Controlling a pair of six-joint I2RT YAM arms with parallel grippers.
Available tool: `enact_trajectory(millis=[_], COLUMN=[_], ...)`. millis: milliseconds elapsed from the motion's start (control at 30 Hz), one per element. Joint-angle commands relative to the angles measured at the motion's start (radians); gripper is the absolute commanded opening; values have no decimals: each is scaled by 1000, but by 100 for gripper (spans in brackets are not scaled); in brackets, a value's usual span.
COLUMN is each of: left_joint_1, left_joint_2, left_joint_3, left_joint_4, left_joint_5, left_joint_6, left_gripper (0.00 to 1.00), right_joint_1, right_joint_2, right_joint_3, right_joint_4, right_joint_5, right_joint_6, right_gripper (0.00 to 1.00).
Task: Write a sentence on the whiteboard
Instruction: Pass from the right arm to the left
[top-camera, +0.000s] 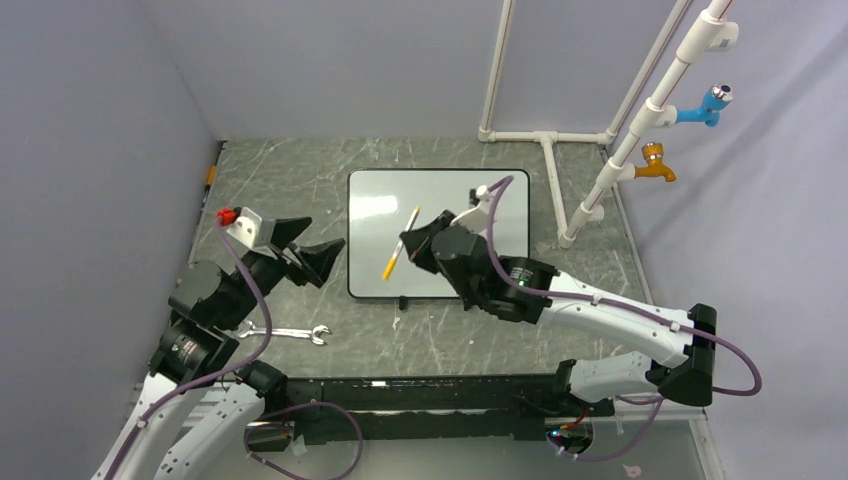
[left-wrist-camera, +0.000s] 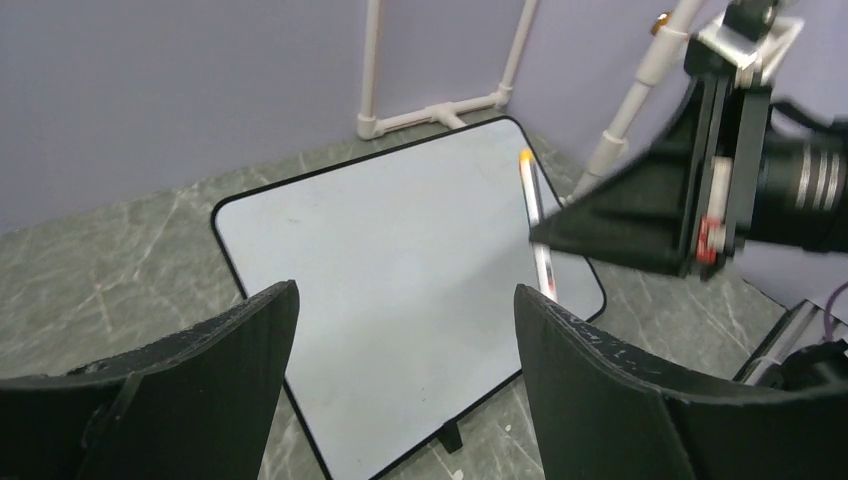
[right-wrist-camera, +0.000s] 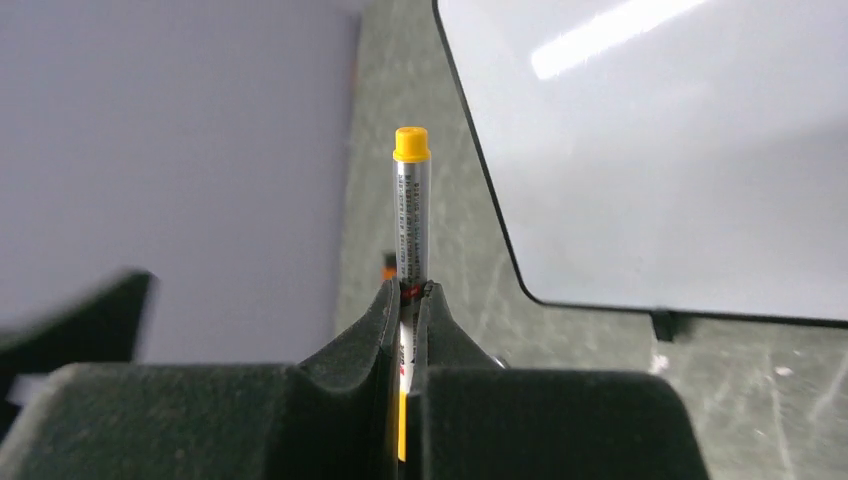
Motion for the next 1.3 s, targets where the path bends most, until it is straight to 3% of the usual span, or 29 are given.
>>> enact_trajectory(millis=[0, 167, 533, 933, 1267], left_joint_1=[-3, -5, -17, -98, -163], left_joint_2=[-14, -19, 109, 263, 332], left_joint_3=[-80, -188, -215, -206, -172], left_joint_4=[186, 430, 705, 846, 881], left_joint_5=[116, 261, 427, 348, 241], left_joint_6=[37, 78, 87, 134, 165], left_gripper=[83, 83, 77, 76, 64], right_joint_1=[-29, -92, -140, -142, -150], right_joint_2=[18, 53, 19, -17, -41], right_joint_3=[174, 275, 246, 202, 192], right_joint_4=[-144, -342, -274, -215, -204], right_joint_5=[239, 235, 159, 135, 132], right_joint_6=[253, 544, 596, 596, 587], right_gripper=[0, 0, 0, 0, 0])
